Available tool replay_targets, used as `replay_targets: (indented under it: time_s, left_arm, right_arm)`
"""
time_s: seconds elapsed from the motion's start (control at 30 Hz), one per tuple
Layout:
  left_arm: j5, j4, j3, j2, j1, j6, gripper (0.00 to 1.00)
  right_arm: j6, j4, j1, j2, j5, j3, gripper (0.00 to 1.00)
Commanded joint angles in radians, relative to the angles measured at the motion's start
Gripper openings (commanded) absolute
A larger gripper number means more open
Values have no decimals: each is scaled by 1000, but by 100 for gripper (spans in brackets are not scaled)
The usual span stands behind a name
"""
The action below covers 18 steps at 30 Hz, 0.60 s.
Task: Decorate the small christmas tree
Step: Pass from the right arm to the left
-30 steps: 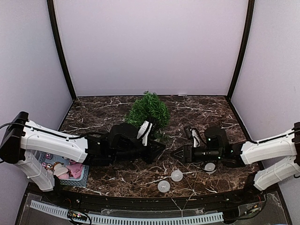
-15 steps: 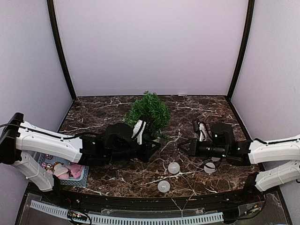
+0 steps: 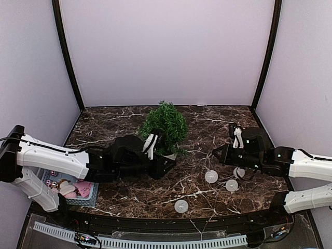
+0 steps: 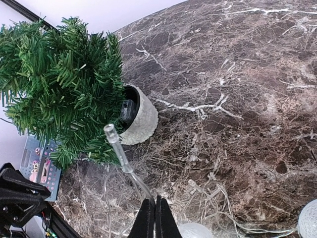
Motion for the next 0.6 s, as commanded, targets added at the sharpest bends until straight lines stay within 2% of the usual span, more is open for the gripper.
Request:
replay_targets:
  time_s: [0.0, 0.03, 0.1, 0.23, 0.5, 0.57]
  left_arm:
    - [119, 75, 36, 2, 4, 71, 30]
    - [157, 82, 46, 5, 4, 89, 41]
    - [195, 92, 68, 14, 3, 117, 53]
    - [229, 44, 150, 63, 2, 150, 64]
    - [217, -63, 336, 231, -1, 113, 65]
    - [200, -96, 369, 264, -2, 103, 60]
  right_arm:
    - [-40, -18, -6, -21, -34, 55, 0]
    - [-54, -21, -6, -24, -58, 68, 0]
    - [-76, -31, -6, -26, -101, 92, 0]
    - [-92, -37, -6, -37, -164, 110, 0]
    - [-92, 3, -6, -48, -209, 102, 0]
    - [-93, 16, -6, -47, -222, 100, 0]
